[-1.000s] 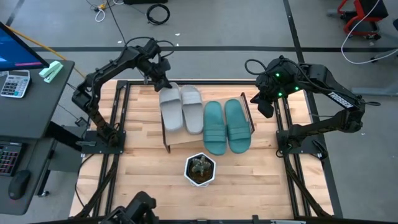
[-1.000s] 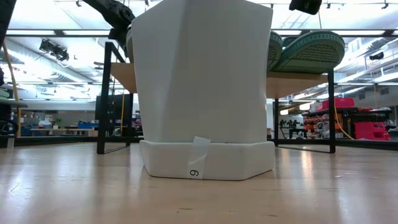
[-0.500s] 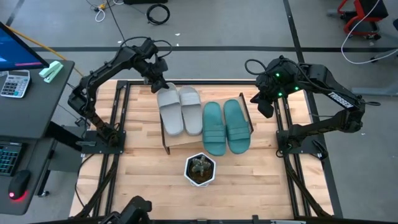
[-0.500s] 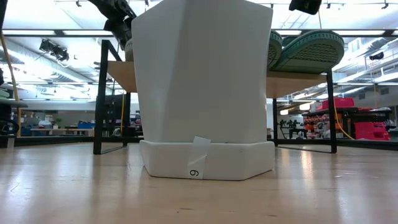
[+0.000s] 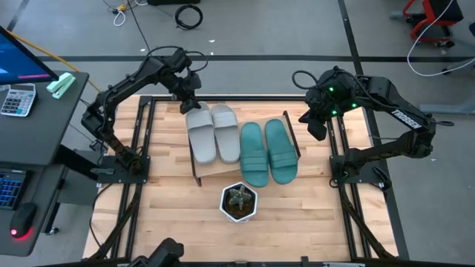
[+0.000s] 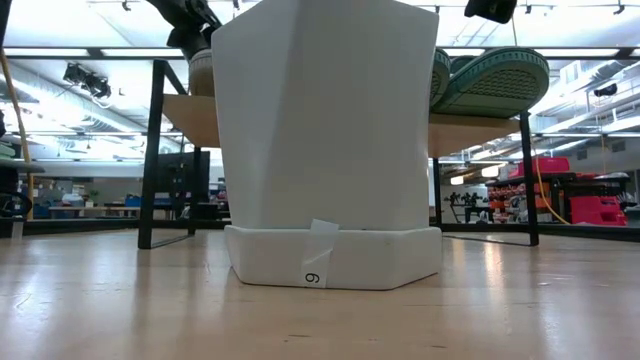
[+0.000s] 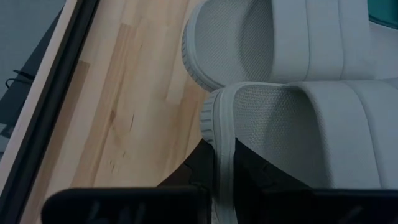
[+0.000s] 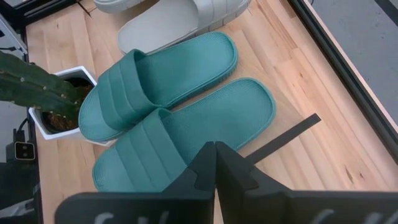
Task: Pick and place slides into the shelf
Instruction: Put the gray slide on the shelf
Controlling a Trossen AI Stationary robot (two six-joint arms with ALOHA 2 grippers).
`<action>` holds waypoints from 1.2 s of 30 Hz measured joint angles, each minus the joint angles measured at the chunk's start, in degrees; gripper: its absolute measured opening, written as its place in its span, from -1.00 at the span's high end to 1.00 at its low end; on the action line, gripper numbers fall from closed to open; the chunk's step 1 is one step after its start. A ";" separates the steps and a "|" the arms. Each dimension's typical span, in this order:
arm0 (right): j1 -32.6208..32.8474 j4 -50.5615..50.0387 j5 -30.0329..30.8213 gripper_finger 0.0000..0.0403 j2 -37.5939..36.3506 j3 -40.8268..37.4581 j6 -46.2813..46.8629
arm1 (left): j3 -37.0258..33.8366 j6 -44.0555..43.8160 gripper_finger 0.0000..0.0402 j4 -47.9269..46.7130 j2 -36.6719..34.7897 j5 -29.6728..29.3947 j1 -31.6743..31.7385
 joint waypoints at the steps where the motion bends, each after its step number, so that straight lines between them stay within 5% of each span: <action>1: 0.00 0.00 0.00 0.94 0.00 0.00 -0.02 | 0.00 -0.03 0.82 0.01 0.00 0.00 0.00; 13: 0.00 0.04 -0.04 0.94 0.00 0.00 0.27 | 0.00 0.28 0.76 2.15 -0.02 -1.23 -1.94; 24: 0.00 0.06 -0.07 0.94 0.00 0.00 0.48 | 0.07 -1.02 0.75 0.84 -0.04 -12.44 -5.86; 36: 0.00 0.06 -0.04 0.94 0.00 0.00 0.48 | 0.02 -4.69 0.58 5.03 -0.04 -14.85 -8.88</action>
